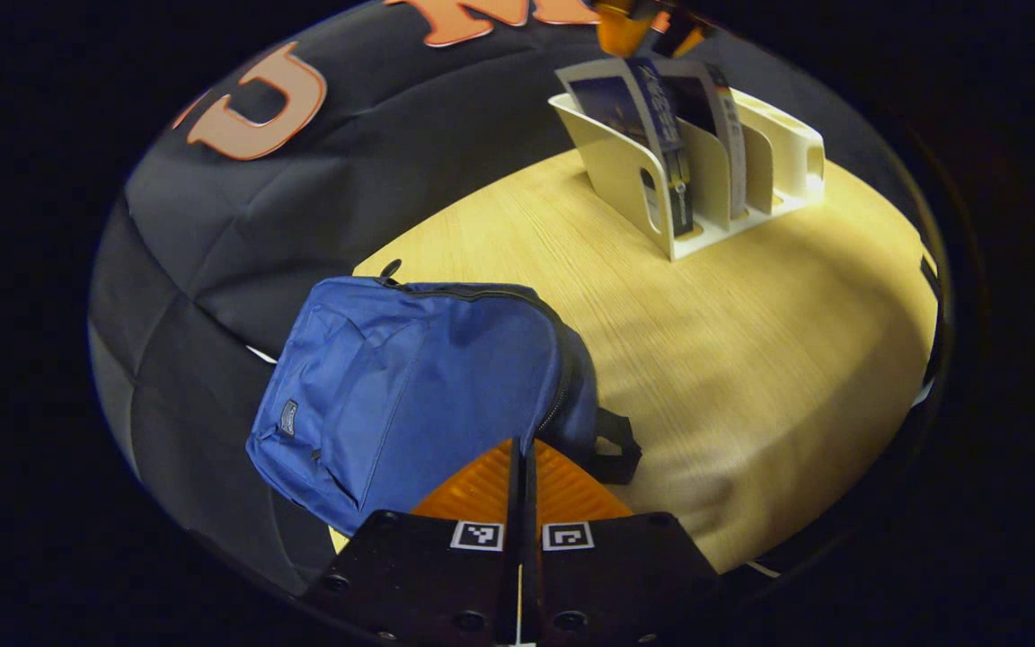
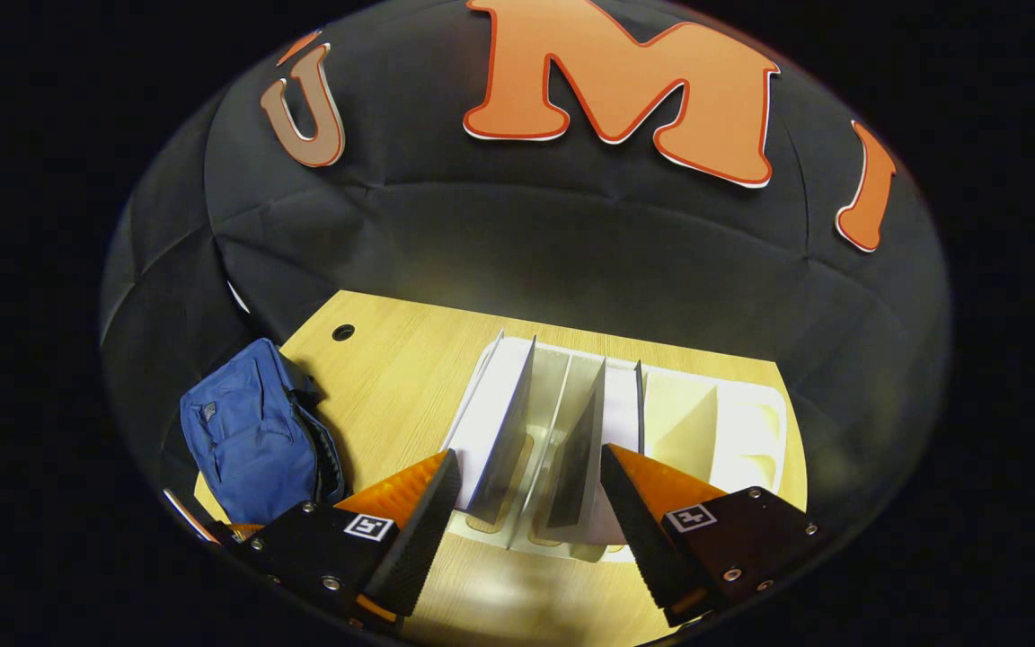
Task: Open the schoolbag, grab two books from the bookshelf and put them into the schoolbag.
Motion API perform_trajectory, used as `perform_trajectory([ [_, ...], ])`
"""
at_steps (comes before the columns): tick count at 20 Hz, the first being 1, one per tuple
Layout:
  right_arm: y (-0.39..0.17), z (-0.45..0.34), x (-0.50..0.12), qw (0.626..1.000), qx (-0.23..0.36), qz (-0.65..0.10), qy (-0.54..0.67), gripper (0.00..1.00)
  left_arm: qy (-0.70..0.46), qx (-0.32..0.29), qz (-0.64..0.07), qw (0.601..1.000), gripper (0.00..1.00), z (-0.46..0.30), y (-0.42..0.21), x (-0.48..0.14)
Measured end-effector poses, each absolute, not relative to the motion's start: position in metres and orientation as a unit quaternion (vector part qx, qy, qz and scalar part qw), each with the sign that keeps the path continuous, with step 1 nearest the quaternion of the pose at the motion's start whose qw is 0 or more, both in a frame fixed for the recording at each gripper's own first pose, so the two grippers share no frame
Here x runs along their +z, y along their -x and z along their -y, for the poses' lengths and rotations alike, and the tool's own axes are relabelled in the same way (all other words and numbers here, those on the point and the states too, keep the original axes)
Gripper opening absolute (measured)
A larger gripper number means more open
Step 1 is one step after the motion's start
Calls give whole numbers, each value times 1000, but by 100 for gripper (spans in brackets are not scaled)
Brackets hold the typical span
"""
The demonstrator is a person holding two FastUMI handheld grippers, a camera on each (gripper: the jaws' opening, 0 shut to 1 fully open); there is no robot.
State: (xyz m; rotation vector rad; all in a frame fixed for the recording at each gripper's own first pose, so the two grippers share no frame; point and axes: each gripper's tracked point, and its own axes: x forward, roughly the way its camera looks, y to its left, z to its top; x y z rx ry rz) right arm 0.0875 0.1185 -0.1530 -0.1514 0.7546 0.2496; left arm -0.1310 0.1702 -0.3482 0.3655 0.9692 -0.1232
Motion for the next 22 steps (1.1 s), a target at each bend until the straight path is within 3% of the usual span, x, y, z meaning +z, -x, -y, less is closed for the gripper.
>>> perform_trajectory([
  [1,-87,-119,-153,919,122,-367,73,94,-163,-56,-460,871,5,-174,129,-340],
  [2,-87,-119,-153,919,122,-368,72,94,-151,-52,-453,877,1,-181,125,-331],
  [14,-87,-159,-149,903,170,-390,63,94,-93,-29,-390,916,1,-238,89,-238],
  [22,-111,-174,-178,880,148,-446,67,93,-43,0,-366,930,0,-272,73,-217],
])
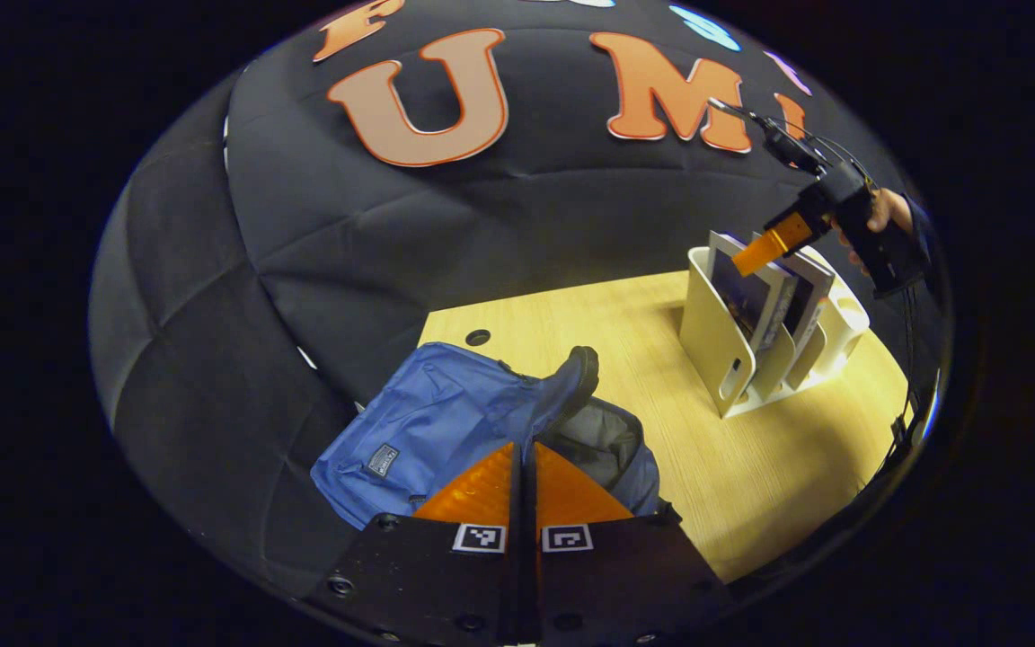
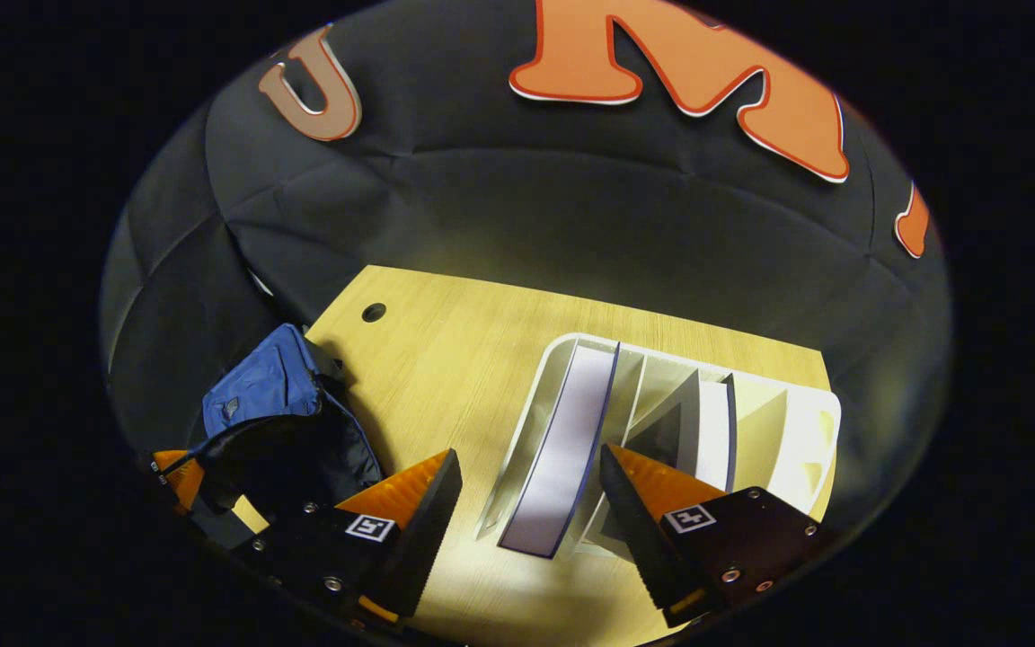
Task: Open the schoolbag, grab two books from the bookshelf and put them into the schoolbag.
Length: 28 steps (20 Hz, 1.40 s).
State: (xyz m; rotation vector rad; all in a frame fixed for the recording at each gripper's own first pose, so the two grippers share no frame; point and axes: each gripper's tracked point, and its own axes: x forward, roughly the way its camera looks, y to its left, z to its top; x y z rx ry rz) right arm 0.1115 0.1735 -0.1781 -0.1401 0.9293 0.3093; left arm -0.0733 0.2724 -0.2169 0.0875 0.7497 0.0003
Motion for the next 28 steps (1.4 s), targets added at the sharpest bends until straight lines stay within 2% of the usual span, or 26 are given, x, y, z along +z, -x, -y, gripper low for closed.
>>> perform_trajectory([
  [1,-115,-172,-181,878,142,-451,65,89,-40,2,-364,931,0,-278,70,-213],
  [8,-138,-171,-204,858,115,-497,61,85,2,21,-347,937,1,-297,57,-207],
  [11,-139,-163,-222,847,103,-515,82,80,13,27,-345,938,1,-307,55,-209],
  [14,-137,-163,-237,834,97,-535,93,69,24,32,-341,939,1,-315,52,-207],
  [17,-138,-162,-246,825,88,-549,100,51,23,34,-338,940,0,-321,50,-205],
  [19,-137,-165,-247,821,89,-558,85,46,26,36,-337,940,1,-324,49,-205],
  [22,-138,-157,-249,818,82,-564,70,44,42,41,-339,939,0,-327,47,-205],
  [23,-137,-155,-248,817,80,-567,64,35,43,38,-341,938,0,-327,46,-206],
  [24,-135,-153,-246,817,79,-568,57,43,45,36,-343,938,0,-324,47,-206],
  [28,-133,-151,-224,828,88,-551,50,41,38,32,-343,938,0,-321,46,-205],
])
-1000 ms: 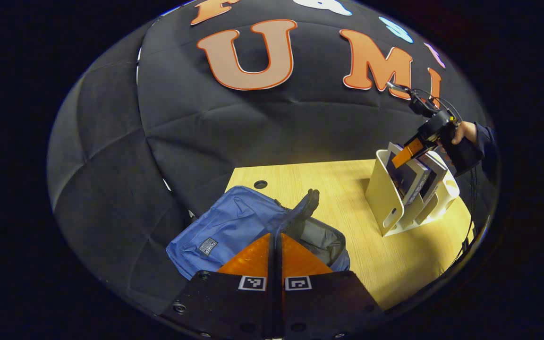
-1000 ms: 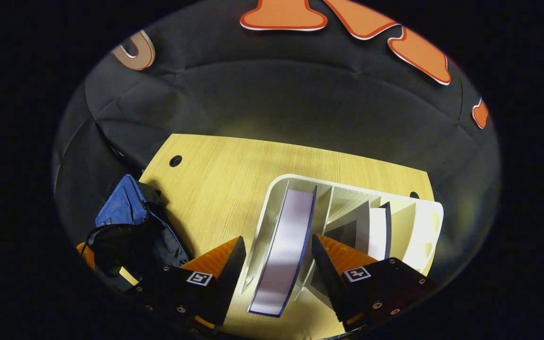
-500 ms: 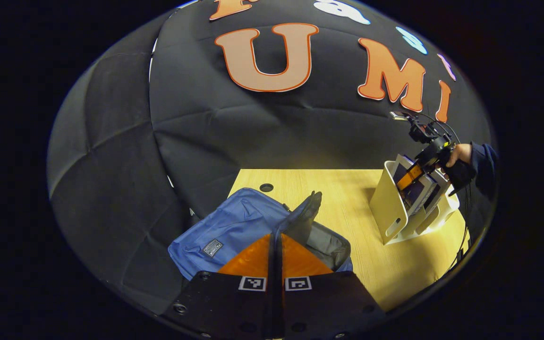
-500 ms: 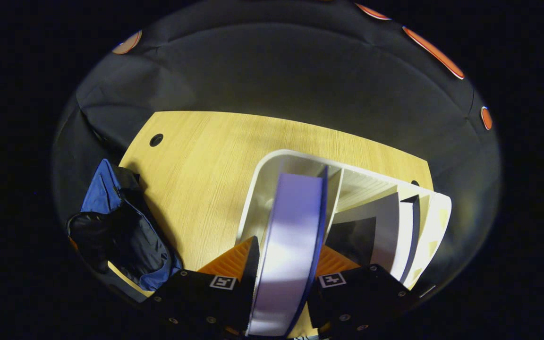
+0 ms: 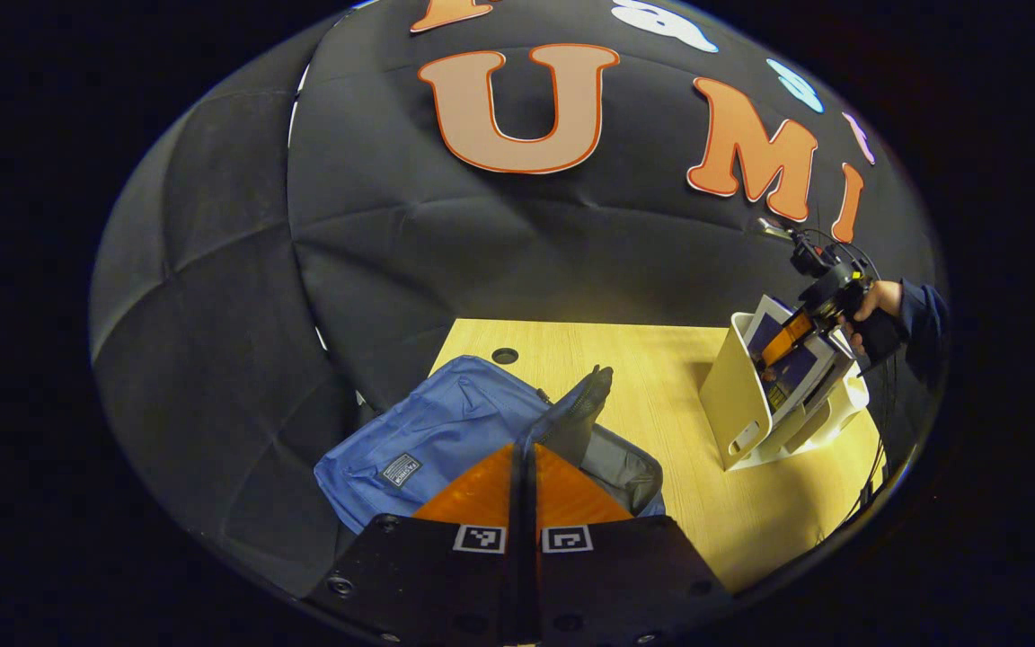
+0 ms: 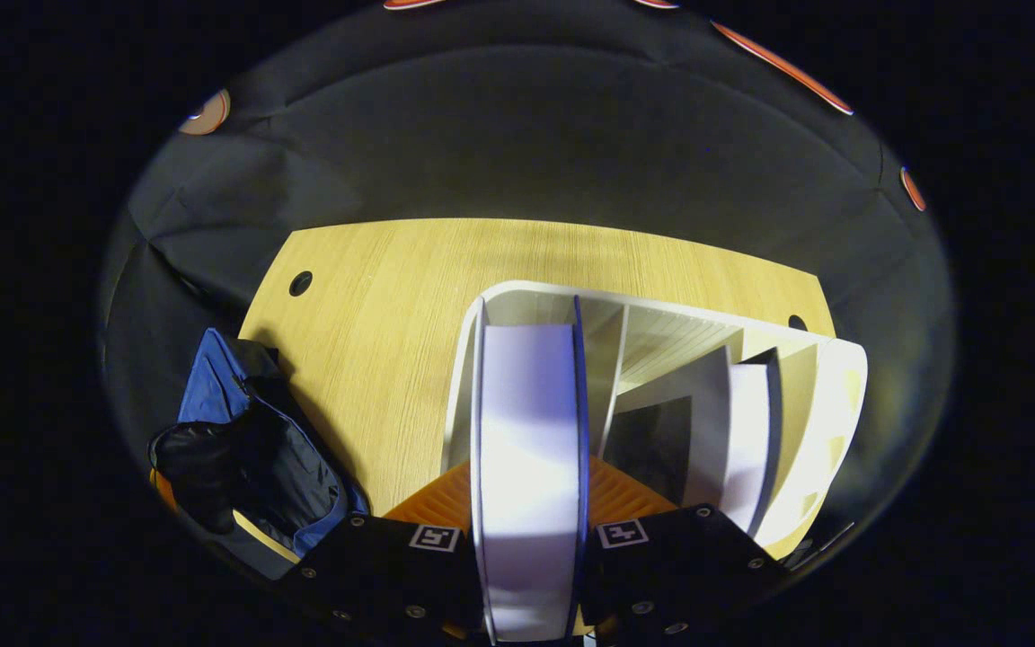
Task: Open the schoolbag, grab two books from the bookshelf and put them into the schoolbag.
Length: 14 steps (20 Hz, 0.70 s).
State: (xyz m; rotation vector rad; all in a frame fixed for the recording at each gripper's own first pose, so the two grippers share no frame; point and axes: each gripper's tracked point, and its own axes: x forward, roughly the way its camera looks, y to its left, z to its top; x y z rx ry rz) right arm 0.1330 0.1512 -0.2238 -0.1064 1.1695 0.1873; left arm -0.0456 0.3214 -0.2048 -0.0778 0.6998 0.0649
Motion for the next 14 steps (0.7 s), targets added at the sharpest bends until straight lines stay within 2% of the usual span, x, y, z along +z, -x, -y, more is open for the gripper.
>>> perform_trajectory([
  [14,-104,-128,-96,881,127,-456,-11,40,22,18,-357,933,0,-316,43,-204],
])
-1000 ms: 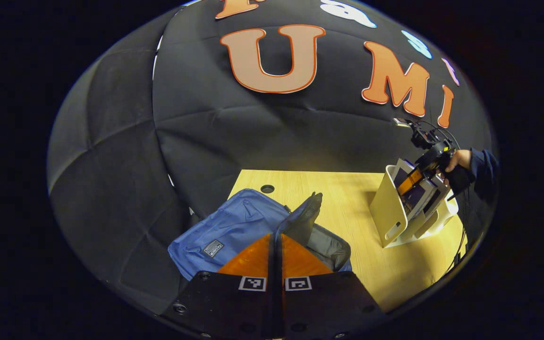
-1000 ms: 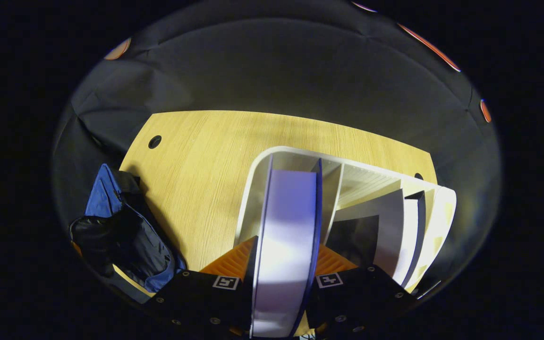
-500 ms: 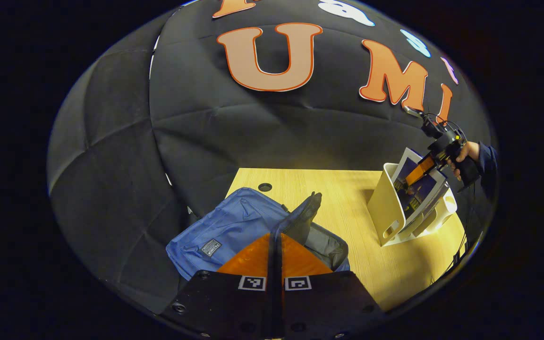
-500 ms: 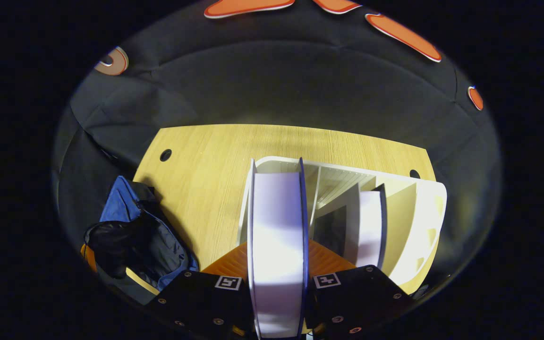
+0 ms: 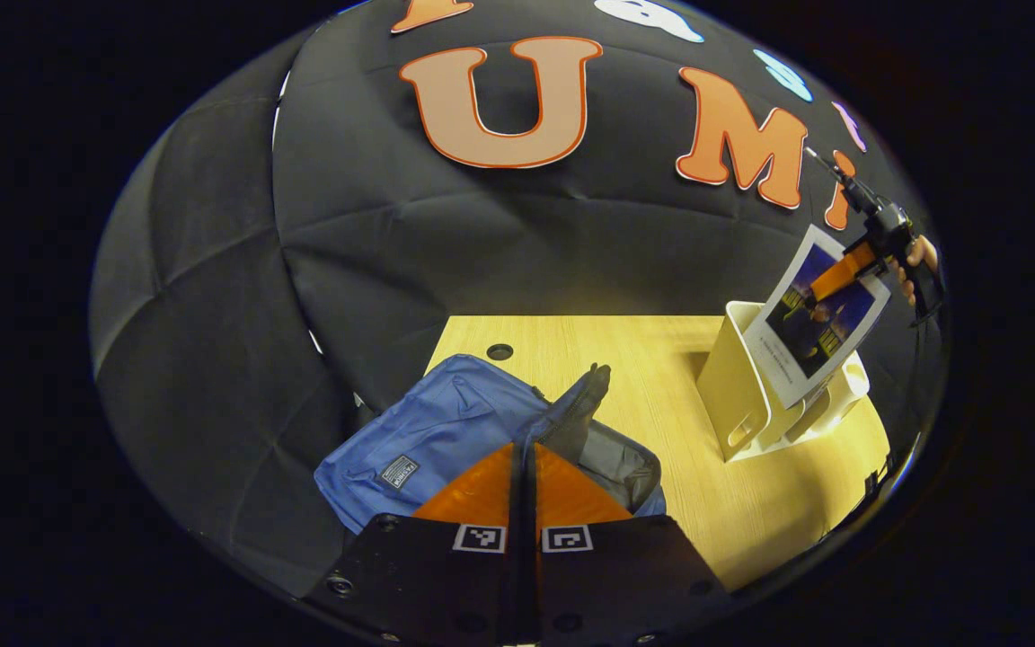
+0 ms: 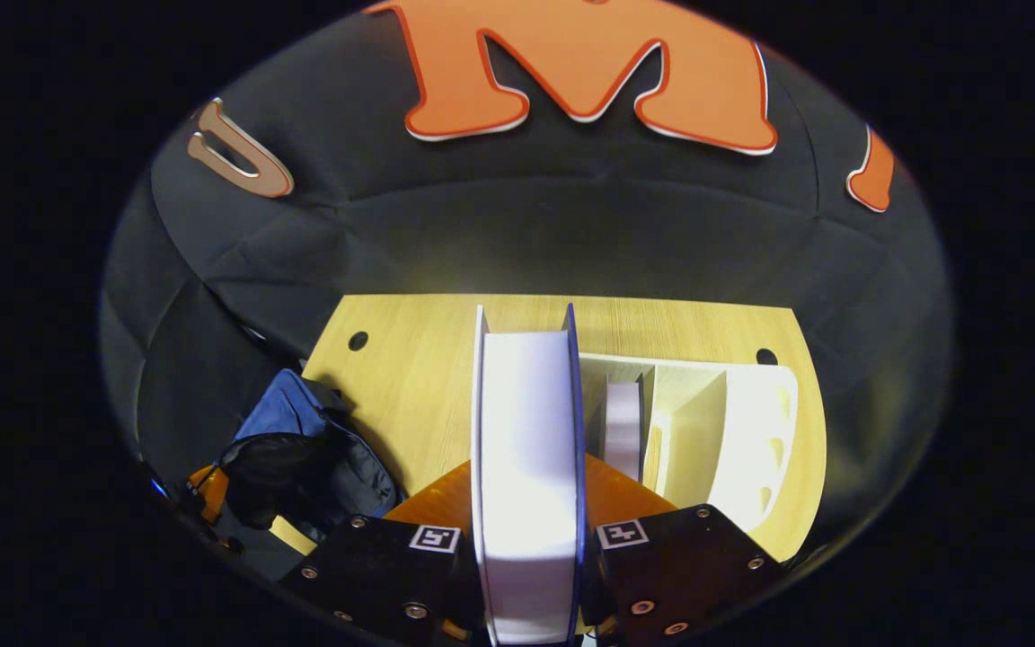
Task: Open the schoolbag, grab two books from the bookshelf and put them into the schoolbag.
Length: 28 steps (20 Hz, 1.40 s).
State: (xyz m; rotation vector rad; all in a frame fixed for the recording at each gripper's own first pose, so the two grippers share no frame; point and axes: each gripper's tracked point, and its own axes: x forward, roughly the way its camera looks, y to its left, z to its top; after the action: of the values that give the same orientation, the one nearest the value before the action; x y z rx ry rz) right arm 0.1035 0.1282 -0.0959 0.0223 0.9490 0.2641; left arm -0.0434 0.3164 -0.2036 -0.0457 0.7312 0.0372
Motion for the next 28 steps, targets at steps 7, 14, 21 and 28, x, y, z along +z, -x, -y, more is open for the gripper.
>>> perform_trajectory([
  [7,-67,-155,-45,890,177,-417,-48,40,14,12,-359,933,0,-316,39,-202],
  [14,-38,-214,-73,868,216,-446,-47,39,28,0,-368,929,0,-315,36,-212],
  [21,-28,-260,-103,853,212,-452,-151,39,40,-3,-377,925,1,-316,37,-225],
  [28,-14,-290,-153,829,173,-444,-295,39,32,-18,-394,918,1,-306,34,-234],
])
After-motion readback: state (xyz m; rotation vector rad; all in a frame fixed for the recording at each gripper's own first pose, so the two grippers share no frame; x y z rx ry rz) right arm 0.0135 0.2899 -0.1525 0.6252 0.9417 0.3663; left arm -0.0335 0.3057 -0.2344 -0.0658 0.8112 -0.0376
